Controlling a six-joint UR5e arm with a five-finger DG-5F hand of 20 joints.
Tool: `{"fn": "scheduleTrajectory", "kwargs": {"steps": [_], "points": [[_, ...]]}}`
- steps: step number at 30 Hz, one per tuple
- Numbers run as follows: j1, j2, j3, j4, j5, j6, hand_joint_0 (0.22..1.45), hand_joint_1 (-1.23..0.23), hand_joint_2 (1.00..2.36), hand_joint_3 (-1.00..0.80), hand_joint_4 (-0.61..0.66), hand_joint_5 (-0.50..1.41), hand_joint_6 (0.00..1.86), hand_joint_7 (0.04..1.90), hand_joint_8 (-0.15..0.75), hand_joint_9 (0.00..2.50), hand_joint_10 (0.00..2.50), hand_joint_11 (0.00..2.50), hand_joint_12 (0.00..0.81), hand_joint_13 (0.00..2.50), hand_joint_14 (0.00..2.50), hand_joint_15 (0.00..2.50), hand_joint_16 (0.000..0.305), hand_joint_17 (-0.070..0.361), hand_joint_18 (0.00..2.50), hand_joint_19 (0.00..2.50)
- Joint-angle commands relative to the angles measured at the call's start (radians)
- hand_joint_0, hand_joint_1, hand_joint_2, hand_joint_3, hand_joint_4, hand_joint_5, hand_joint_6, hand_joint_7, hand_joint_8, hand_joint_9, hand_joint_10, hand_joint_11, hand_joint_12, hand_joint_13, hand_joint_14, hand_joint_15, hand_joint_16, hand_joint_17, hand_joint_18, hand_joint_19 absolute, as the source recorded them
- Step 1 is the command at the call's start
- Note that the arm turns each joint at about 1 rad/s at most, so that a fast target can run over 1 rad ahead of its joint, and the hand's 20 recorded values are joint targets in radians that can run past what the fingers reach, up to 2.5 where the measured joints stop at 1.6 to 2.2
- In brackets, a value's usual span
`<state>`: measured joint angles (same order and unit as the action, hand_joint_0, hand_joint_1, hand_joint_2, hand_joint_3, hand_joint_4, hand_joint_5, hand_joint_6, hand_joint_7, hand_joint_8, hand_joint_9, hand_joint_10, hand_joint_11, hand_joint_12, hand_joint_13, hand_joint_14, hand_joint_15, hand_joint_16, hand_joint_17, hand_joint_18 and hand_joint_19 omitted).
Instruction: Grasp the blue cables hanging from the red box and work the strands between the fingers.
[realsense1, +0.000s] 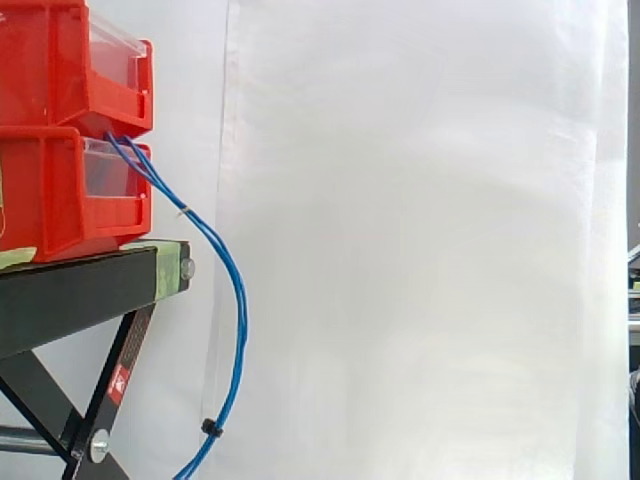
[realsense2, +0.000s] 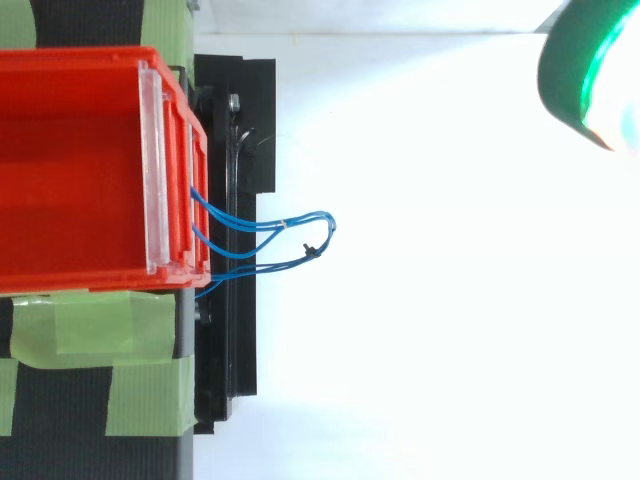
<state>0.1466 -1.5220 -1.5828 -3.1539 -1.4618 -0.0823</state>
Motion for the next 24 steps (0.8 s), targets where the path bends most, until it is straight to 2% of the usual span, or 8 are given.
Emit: {"fn": "scheduleTrajectory", "kwargs": {"steps": [1,24], "points": [[0.001,-0.003,0.000,-0.002,0.001,0.003,0.63,-0.51,1.00,-1.00,0.16,-0.31,0.01,0.67,0.311,0.32,0.00,0.00,0.352,0.13,0.00,0.09,0.065,0.146,0.00,0.02],[0.001,-0.003,0.000,-0.018,0.000,-0.001,0.63,-0.51,1.00,-1.00,0.16,-0.31,0.01,0.67,0.311,0.32,0.00,0.00,0.350,0.13,0.00,0.08,0.065,0.146,0.00,0.02]]}}
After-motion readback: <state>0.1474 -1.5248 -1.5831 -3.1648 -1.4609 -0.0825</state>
